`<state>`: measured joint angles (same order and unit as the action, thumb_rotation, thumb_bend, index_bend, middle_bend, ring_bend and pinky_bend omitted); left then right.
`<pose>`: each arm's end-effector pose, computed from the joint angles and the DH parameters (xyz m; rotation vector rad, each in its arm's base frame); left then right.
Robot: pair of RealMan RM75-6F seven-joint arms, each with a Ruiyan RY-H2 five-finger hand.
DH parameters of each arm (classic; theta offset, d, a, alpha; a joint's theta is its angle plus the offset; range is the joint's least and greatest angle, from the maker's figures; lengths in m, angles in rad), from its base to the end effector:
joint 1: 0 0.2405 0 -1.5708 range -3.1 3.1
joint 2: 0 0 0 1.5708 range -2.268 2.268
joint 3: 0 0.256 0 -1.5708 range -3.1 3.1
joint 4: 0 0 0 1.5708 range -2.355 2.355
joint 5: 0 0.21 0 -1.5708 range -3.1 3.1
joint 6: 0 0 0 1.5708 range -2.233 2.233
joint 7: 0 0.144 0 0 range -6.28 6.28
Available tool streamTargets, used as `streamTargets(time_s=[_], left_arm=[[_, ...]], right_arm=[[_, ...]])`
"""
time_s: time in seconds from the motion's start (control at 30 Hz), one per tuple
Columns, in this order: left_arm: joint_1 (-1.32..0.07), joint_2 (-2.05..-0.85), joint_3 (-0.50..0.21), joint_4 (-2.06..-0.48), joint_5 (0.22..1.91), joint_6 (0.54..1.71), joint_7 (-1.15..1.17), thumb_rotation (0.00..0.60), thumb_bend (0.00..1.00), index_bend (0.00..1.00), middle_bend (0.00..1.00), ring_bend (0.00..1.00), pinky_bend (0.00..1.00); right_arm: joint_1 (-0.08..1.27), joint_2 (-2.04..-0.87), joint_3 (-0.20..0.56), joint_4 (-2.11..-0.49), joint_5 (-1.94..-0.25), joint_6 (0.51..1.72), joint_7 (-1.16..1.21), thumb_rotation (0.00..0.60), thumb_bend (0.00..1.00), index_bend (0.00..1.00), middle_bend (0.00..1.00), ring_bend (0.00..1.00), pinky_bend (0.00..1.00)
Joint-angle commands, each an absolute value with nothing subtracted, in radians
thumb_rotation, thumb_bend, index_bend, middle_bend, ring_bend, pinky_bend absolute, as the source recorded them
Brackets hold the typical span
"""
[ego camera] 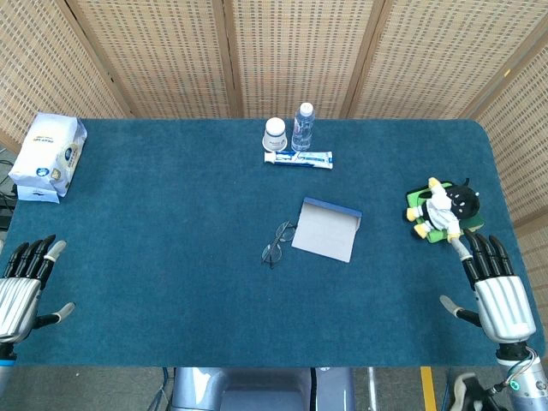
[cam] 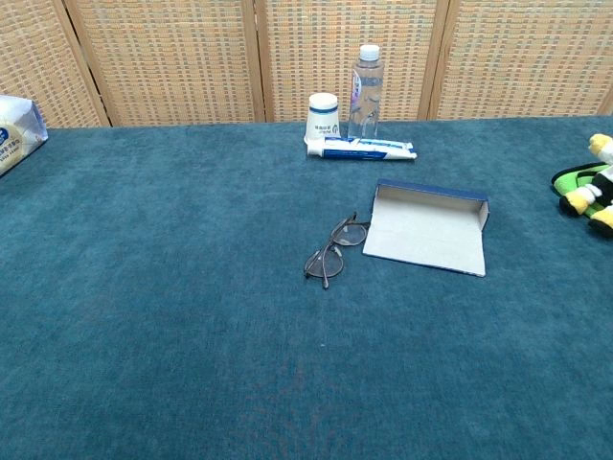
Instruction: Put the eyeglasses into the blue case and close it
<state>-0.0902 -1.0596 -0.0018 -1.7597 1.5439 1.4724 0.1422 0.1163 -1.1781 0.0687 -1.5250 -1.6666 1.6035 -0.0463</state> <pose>-0.2836 0.1699 0.1546 -1.4855 -0.8814 -0.8573 -0.2870 -0.1916 0.1563 1.4751 -0.6566 1.0458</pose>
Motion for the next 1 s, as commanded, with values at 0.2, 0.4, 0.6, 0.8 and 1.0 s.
streamTargets(time_s=[0.2,0.4,0.6,0.8,1.0], left_arm=[[-0.097,-1.057,-0.012,-1.760,1.523,1.460,0.135,0.600,0.01,0.00,0.00,0.00,0.00],[-0.094,-1.053,-0.008,-1.762,1.532,1.467,0.130,0.600,0.01,0.00,0.00,0.00,0.00],[-0.094,-1.052,-0.005,-1.754,1.563,1.482,0.104,0.600,0.01,0.00,0.00,0.00,0.00],[-0.102,-1.059,-0.009,-1.739,1.555,1.467,0.098,0.600,0.01,0.00,0.00,0.00,0.00],[-0.126,-1.078,-0.033,-1.723,1.503,1.425,0.111,0.600,0.01,0.00,0.00,0.00,0.00]], right_arm=[[0.128,-1.184,0.073,-1.528,-1.645,1.571,-0.070,0.600,0.10,0.00,0.00,0.00,0.00],[0.125,-1.182,0.074,-1.528,-1.642,1.577,-0.060,0.600,0.10,0.00,0.00,0.00,0.00],[0.148,-1.196,0.069,-1.512,-1.656,1.544,-0.062,0.600,0.10,0.00,0.00,0.00,0.00],[0.253,-1.208,0.075,-1.499,-1.757,1.468,-0.059,0.600,0.14,0.14,0.00,0.00,0.00],[0.433,-1.225,0.091,-1.461,-1.869,1.318,0.001,0.600,0.24,0.23,0.00,0.00,0.00]])
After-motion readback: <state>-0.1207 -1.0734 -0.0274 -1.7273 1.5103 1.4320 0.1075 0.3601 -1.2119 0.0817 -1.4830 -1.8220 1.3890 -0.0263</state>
